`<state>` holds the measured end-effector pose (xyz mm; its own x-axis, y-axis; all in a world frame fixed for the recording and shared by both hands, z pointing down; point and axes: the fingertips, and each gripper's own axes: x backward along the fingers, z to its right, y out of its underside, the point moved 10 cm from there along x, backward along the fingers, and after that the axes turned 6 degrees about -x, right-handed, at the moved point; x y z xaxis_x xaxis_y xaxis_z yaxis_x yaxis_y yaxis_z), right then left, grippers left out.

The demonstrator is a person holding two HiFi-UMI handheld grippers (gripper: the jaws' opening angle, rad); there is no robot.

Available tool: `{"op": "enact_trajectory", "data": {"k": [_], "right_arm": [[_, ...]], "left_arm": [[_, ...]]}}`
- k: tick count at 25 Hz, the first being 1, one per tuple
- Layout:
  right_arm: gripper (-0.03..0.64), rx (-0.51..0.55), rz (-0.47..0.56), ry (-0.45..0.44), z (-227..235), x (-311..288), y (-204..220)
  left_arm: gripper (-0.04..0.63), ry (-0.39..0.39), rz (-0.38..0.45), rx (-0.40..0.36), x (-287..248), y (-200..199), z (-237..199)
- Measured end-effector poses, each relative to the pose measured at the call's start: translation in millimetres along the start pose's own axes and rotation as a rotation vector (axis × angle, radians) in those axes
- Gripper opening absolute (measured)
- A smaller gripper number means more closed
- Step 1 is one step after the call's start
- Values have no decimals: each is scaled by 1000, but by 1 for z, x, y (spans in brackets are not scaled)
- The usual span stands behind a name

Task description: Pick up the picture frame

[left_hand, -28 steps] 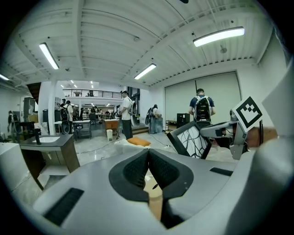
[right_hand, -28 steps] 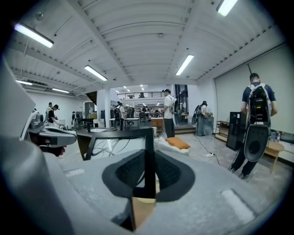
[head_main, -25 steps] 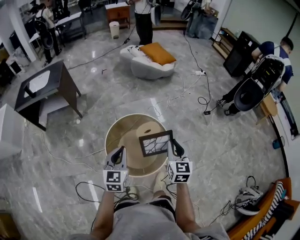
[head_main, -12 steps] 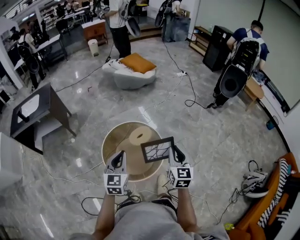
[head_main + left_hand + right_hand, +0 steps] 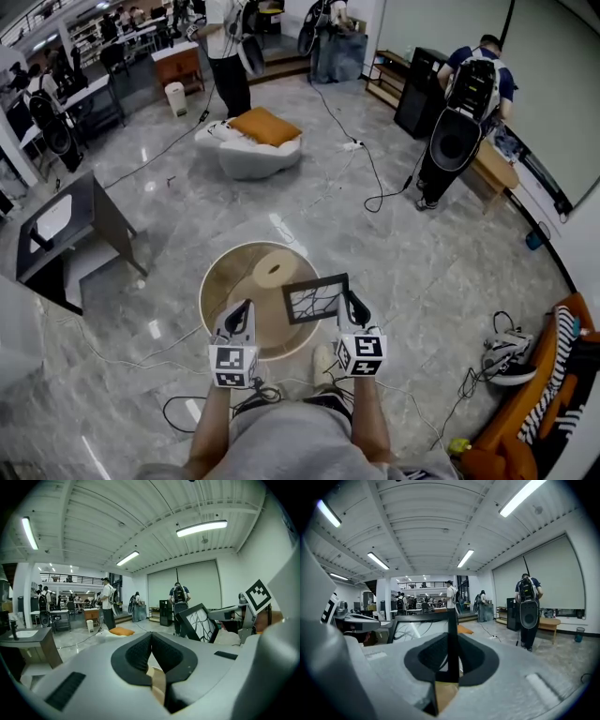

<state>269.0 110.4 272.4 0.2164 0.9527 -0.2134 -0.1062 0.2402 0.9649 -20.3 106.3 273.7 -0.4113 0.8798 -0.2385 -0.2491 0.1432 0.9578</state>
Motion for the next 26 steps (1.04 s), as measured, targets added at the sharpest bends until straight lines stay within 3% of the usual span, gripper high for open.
{"op": "enact_trajectory", "data": {"k": [26], "right_arm": [[63,15,-13,-17,0,0,-2]], "left_arm": [[18,3,-7,2,-2,-3,3]]}}
